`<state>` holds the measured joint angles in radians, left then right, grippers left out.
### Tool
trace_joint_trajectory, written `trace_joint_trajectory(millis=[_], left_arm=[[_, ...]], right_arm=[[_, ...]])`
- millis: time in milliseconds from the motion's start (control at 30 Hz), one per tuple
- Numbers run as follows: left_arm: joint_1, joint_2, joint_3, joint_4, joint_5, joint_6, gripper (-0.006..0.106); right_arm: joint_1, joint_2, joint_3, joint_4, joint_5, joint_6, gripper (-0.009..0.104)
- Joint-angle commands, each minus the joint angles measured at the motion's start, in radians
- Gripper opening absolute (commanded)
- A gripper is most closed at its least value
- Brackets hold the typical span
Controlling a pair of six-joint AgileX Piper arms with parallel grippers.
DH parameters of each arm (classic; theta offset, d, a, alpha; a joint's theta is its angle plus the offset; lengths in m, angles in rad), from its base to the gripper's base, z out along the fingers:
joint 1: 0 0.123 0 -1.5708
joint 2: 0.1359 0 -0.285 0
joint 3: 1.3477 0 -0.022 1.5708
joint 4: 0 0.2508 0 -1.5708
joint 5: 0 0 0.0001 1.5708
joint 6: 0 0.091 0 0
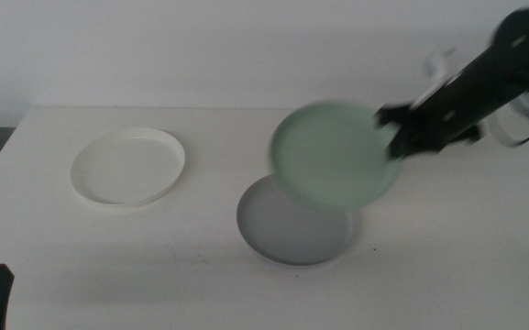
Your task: Stack the three bowls on top of each other.
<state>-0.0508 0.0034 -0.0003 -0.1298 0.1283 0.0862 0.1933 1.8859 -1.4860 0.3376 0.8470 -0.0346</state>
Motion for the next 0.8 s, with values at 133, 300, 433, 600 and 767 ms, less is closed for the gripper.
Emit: trace_joint_trajectory(millis=[133,300,433,600,767], left_arm=[[0.001,-0.003,0.000,0.001,-0.014,-0.005,0.094],[0.001,-0.003,0.000,0.001,-0.014,-0.005,0.094],[0.001,-0.003,0.000,0.001,-0.014,-0.005,0.094],[0.001,-0.003,0.000,0.001,-0.014,-0.005,0.094],[0.001,-0.003,0.000,0.001,-0.014,-0.005,0.094]], right_arm=[[0.148,0.015,0.091,0.002,-0.103,-0.007,-0.003],[0.156,0.047,0.098,0.002,-0.155,0.021,-0.003],[0.156,0.077,0.098,-0.002,-0.164,0.035,-0.003],[0.156,0.087,0.098,-0.009,-0.160,0.035,-0.003],[0.156,0.087,0.098,-0.037,-0.155,0.035,0.004]])
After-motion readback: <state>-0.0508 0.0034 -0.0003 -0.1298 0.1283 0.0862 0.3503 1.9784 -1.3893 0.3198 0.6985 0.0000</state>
